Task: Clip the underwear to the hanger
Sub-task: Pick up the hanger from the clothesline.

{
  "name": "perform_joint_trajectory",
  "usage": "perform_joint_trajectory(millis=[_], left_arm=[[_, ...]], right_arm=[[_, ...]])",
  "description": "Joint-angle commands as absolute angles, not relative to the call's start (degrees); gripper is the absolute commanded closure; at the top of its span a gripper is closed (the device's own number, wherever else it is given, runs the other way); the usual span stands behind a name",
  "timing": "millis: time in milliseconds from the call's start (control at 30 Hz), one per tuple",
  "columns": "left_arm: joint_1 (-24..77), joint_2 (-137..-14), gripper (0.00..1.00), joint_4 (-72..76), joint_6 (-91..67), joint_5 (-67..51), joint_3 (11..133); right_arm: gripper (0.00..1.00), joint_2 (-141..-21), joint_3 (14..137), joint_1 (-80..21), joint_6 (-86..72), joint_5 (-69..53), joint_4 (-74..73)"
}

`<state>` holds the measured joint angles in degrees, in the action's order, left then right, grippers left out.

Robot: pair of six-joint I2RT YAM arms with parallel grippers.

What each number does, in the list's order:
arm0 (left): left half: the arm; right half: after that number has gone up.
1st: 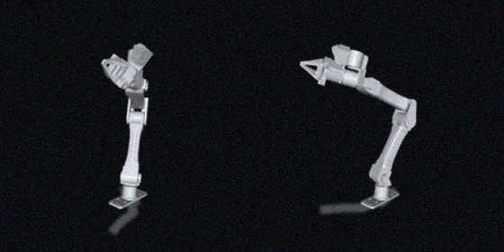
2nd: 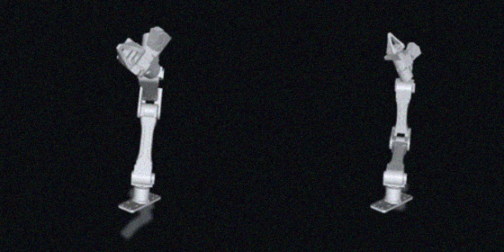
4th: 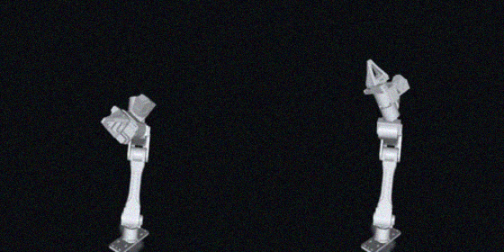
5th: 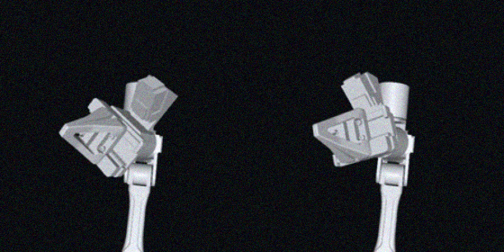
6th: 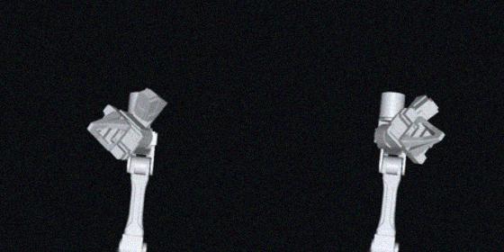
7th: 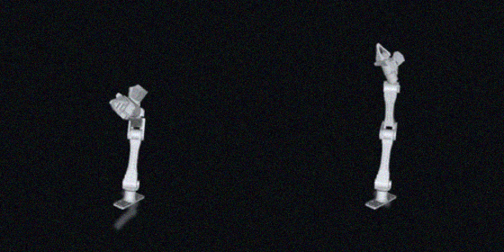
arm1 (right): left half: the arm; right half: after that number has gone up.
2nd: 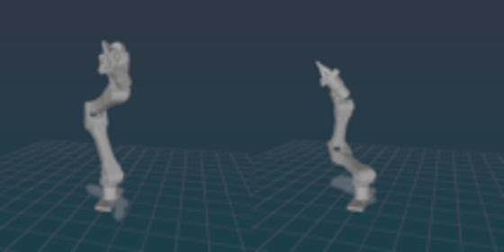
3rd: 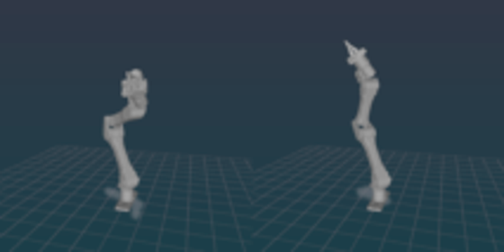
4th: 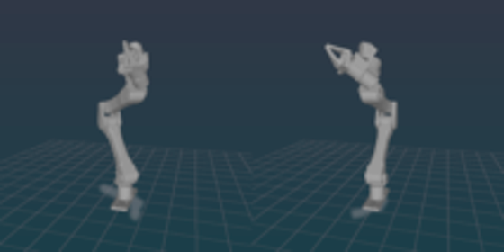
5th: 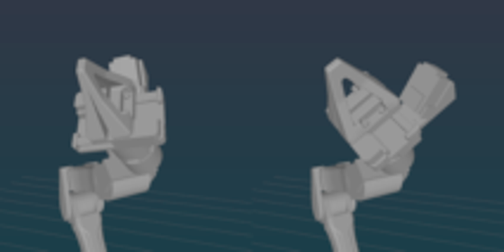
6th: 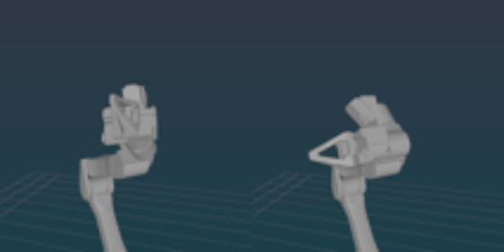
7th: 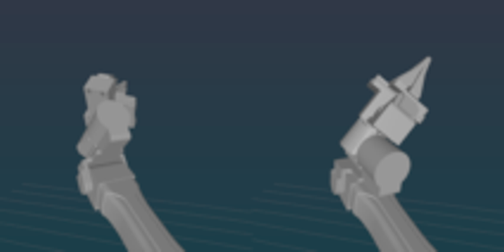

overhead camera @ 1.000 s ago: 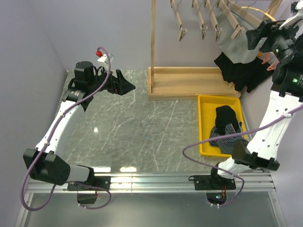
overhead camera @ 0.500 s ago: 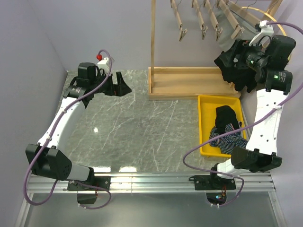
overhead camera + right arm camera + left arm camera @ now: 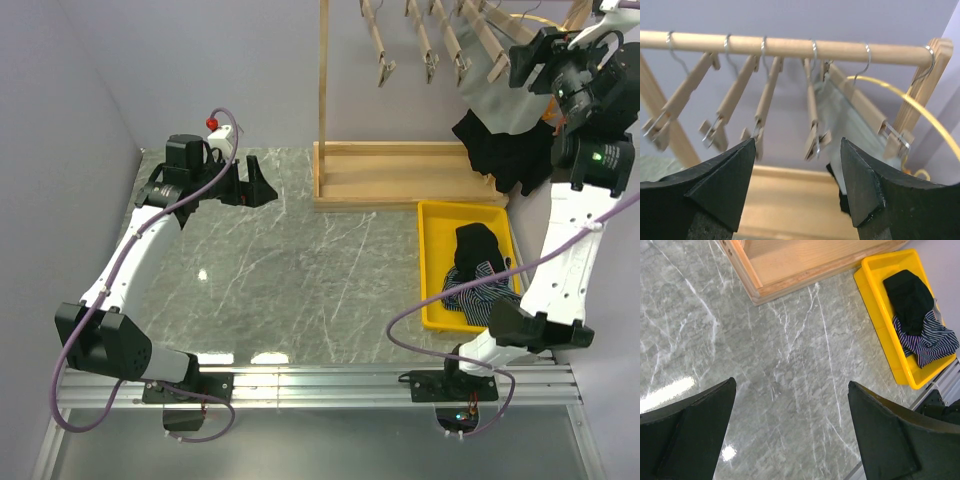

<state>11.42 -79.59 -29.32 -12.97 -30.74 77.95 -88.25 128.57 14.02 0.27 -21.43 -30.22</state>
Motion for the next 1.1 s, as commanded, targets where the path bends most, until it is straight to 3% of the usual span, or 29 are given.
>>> perform_joint_trajectory(millis=[0,233,1067], left_arm=[[11.2,-77.2,0.01,-25.8,-13.6,-32.2,76.4],[11.2,-75.7,0.01,-25.1,-13.4,-30.9,74.4],[11.2,-77.2,0.01,-24.1,-13.8,-31.3,74.0]], right_arm=[[0.25,-92.6,128.6,14.1,-1.5,-19.1,-19.5],[0.28,-101.9,137.9,13.6,-3.0,-19.8,-18.1],[0.34,-110.7,139.0,9.8,-0.5,-19.4,-18.8]])
